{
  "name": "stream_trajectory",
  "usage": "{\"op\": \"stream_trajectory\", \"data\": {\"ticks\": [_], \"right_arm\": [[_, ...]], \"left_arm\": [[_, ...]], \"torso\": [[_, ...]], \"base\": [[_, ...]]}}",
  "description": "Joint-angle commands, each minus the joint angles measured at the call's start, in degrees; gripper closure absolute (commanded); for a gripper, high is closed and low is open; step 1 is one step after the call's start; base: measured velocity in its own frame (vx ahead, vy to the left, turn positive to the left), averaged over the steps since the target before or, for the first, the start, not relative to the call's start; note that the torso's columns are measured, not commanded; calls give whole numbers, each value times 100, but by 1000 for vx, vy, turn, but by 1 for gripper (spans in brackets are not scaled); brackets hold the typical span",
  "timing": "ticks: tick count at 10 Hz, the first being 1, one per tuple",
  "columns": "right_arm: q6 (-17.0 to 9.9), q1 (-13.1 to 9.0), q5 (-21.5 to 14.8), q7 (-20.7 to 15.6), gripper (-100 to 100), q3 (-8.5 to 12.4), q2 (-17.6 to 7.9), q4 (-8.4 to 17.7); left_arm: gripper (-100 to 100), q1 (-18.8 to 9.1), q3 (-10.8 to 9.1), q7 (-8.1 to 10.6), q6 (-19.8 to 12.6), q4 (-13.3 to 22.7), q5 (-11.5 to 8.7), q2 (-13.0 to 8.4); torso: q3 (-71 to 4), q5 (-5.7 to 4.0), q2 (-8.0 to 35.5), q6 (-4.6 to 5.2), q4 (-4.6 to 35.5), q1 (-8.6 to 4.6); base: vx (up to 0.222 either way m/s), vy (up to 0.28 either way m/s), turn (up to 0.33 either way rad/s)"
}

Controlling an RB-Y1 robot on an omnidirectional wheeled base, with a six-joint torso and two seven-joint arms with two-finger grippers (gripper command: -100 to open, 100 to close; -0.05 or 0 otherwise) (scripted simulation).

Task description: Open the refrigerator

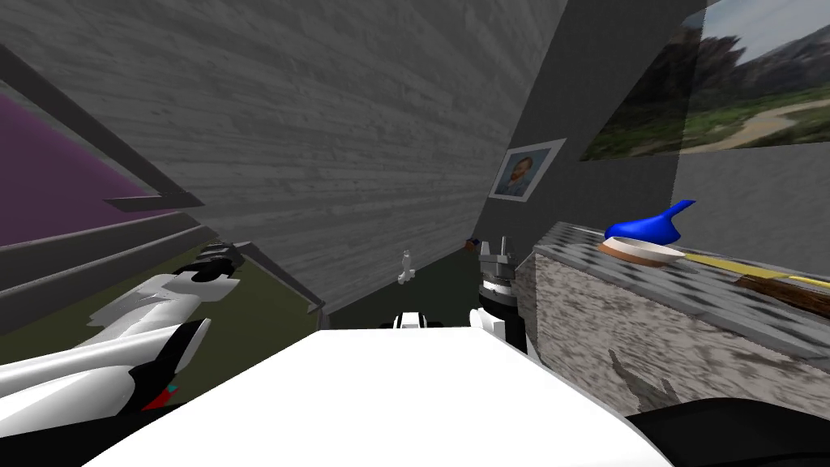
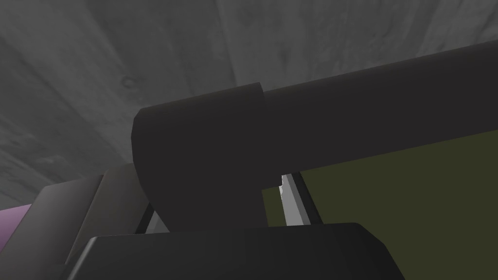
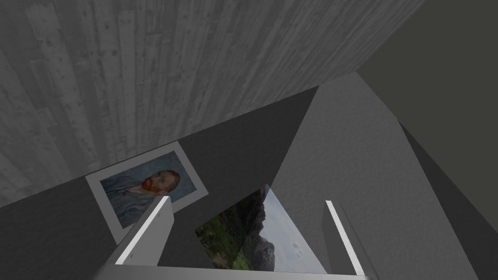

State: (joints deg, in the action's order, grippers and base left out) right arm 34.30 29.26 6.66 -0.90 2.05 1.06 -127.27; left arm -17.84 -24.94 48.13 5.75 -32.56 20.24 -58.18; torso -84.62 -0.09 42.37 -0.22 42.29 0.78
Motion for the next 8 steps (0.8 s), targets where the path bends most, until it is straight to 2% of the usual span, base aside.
{"op": "stream_trajectory", "data": {"ticks": [1,2,3,5,7,8], "right_arm": [[0,2,0,0,0,1,0,0],[0,2,0,0,0,0,0,0],[0,1,0,0,0,0,0,0],[0,2,0,0,0,0,0,0],[0,0,0,0,0,0,0,0],[0,-1,0,0,0,0,0,0]], "left_arm": [[100,225,207,-111,-291,-454,-177,24],[100,225,207,-111,-291,-632,-177,24],[100,536,345,-202,-577,-965,-383,162],[100,536,345,-202,-577,-1264,-383,162],[100,536,345,-202,-577,-1644,-383,162],[100,536,345,-202,-577,-1644,-383,162]], "torso": [[-10,8,-18,-54,-11,16],[-20,3,-24,-73,-13,35],[-19,-16,-19,-50,-4,39],[-40,-6,-45,-115,-18,90],[-25,-29,-25,-48,4,83],[-24,-46,-28,-32,16,69]], "base": [[101,21,214],[54,7,94],[115,56,229],[85,17,168],[-12,-7,14],[-12,6,8]]}}
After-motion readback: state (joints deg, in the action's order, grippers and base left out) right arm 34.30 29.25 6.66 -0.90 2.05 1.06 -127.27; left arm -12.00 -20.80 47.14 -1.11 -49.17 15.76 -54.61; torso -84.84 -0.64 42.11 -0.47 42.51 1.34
